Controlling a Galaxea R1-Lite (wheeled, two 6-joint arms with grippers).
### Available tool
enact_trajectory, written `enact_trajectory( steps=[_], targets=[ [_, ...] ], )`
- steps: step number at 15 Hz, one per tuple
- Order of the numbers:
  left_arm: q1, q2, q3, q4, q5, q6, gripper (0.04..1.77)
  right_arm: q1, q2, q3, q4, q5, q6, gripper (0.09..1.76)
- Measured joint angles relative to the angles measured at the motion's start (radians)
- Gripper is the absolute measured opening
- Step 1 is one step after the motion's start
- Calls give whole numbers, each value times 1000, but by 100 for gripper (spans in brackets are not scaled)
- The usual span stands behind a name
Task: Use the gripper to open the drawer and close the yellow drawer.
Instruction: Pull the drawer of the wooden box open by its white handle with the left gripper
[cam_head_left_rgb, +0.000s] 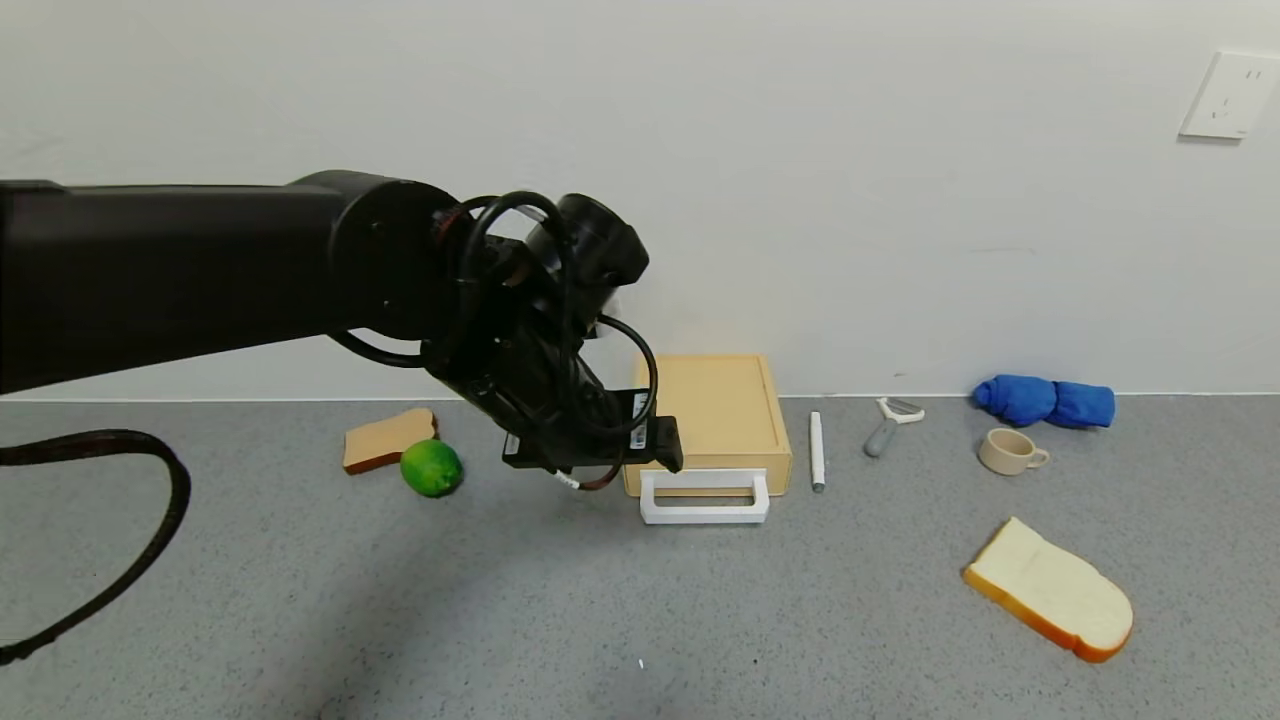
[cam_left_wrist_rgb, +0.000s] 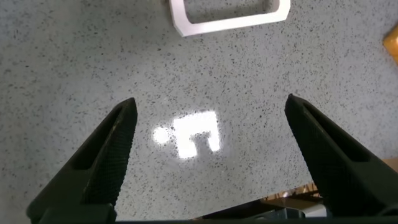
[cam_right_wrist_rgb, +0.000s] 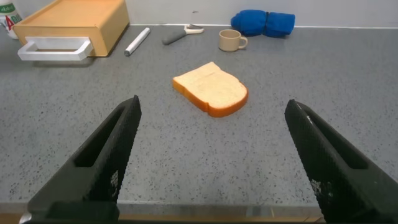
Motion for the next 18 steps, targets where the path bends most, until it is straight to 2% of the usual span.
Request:
enact_trajectory(
  steps=[3,5,7,8,9,13,18],
  targets=[
    [-28,35,-11,-1,23,1,122,0,0,0,0,0,0,170],
    [-37,50,-15,-3,24,1,96,0,0,0,0,0,0,170],
    [-40,68,-27,-3,23,-5,77,0,0,0,0,0,0,170],
    [-41,80,-40,-1,22,-9,37,0,0,0,0,0,0,170],
    [-41,93,-54,-1,23,-17,10,0,0,0,0,0,0,170],
    [-51,174,-111,-41,26,-59,11,0,0,0,0,0,0,170],
    [-67,256,-118,-156,76,-80,11,0,0,0,0,0,0,170]
  ],
)
